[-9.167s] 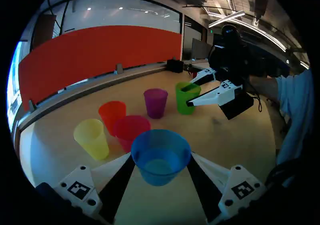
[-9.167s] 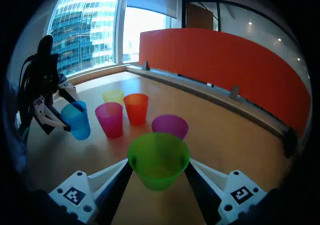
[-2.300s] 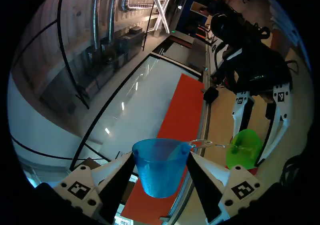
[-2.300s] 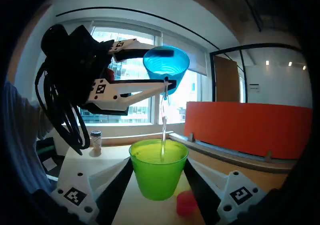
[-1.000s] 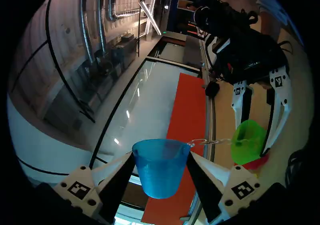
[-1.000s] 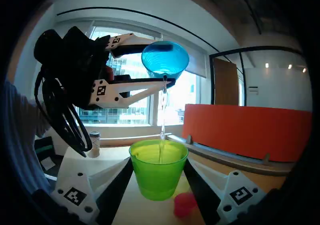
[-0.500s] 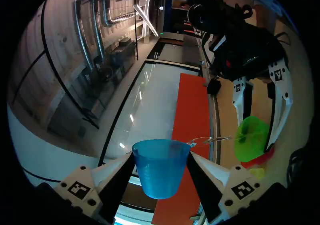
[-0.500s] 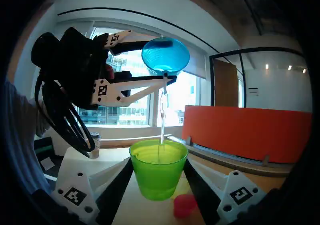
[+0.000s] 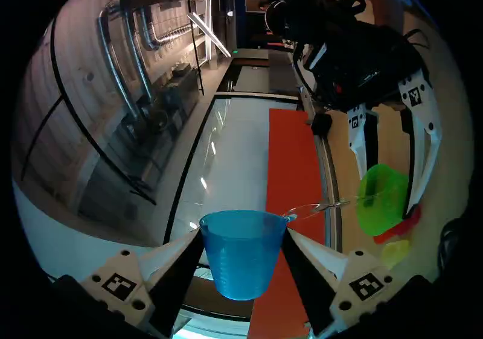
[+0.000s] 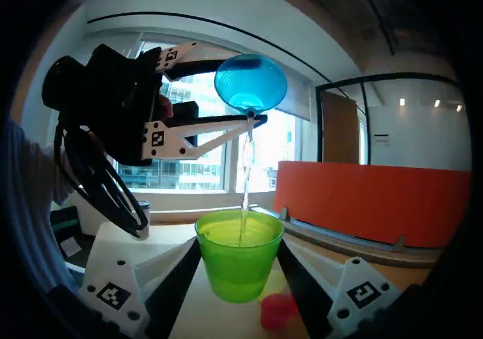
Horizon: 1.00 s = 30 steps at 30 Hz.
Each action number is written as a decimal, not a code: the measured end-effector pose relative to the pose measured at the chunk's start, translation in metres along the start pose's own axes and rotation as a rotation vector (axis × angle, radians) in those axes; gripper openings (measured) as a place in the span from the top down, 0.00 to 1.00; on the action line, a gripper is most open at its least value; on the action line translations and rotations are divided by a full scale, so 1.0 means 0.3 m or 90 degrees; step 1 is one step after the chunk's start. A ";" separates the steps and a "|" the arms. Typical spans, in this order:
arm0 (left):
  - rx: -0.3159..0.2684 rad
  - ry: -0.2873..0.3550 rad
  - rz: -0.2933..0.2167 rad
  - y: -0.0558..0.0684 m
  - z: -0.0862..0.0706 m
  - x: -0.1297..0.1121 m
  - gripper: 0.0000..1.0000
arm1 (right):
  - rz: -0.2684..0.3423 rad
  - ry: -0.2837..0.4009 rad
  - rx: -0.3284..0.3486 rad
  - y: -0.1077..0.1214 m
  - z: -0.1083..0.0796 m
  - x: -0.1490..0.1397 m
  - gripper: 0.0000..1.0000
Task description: Pour water
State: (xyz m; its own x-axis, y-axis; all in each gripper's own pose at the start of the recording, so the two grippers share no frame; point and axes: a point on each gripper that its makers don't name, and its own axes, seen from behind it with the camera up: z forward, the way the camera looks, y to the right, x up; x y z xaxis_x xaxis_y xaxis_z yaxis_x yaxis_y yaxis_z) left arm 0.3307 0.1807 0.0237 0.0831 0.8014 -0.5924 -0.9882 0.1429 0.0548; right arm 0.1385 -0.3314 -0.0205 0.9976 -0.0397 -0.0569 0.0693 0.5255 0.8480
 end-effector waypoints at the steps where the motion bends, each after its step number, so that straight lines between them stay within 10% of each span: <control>1: 0.001 0.001 0.005 -0.003 0.000 0.003 0.14 | 0.000 0.000 0.000 0.000 0.000 0.001 0.13; 30: 0.012 0.018 0.103 -0.010 0.003 0.061 0.14 | 0.001 0.008 -0.006 0.015 -0.004 0.019 0.13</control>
State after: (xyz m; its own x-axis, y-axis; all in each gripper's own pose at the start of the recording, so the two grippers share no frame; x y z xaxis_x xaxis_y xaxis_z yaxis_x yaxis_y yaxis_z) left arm 0.3353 0.1954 0.0133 -0.0810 0.7986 -0.5963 -0.9858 0.0240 0.1661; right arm 0.1445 -0.3283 -0.0177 0.9977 -0.0276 -0.0621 0.0672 0.5335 0.8431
